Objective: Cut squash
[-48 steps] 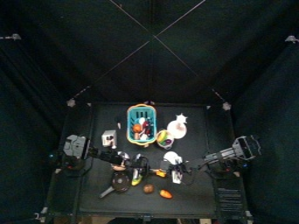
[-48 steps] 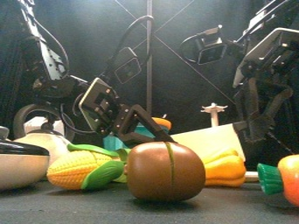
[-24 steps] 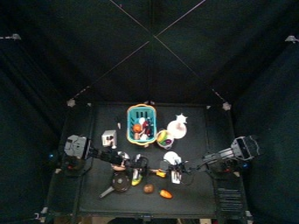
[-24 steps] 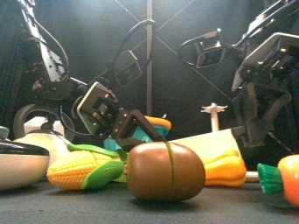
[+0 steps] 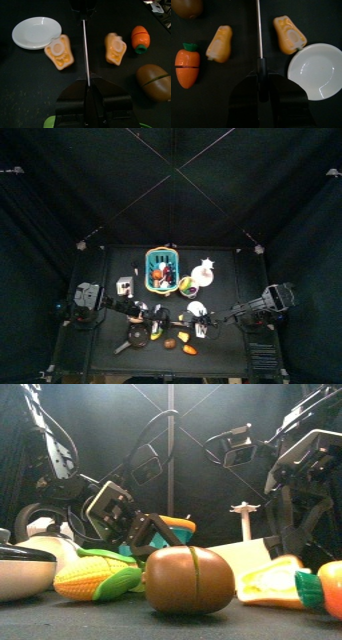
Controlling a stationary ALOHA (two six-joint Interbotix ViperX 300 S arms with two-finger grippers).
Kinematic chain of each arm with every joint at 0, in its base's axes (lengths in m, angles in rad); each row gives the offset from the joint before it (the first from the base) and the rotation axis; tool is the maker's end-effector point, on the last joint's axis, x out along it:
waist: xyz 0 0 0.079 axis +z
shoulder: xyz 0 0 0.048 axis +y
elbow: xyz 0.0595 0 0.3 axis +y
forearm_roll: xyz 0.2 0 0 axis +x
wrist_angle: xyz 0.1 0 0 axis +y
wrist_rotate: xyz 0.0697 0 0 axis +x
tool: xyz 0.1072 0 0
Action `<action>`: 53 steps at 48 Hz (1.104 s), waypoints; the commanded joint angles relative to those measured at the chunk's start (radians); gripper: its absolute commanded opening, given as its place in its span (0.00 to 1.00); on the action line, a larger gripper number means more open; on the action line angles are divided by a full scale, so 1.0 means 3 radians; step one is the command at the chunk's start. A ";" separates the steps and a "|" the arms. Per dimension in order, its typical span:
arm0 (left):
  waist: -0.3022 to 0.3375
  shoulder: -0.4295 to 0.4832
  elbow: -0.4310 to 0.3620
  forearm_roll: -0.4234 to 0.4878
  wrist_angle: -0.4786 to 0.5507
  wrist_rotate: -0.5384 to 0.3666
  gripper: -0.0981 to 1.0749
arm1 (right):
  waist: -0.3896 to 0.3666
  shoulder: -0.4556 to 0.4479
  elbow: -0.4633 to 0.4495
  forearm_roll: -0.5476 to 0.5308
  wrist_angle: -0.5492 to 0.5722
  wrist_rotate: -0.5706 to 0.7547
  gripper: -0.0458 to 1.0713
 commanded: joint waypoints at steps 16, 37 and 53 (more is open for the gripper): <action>0.0005 -0.0082 -0.0015 0.0000 -0.0005 0.0000 0.50 | 0.0005 -0.0107 -0.0051 -0.0026 -0.0010 -0.0005 0.28; 0.0010 -0.0194 0.0015 -0.0005 -0.0010 -0.0005 0.52 | 0.0005 -0.0215 -0.0061 -0.0066 -0.0010 -0.0005 0.28; 0.0005 -0.0235 0.0005 -0.0041 -0.0010 -0.0005 0.80 | 0.0005 -0.0215 -0.0061 -0.0061 -0.0005 -0.0005 0.28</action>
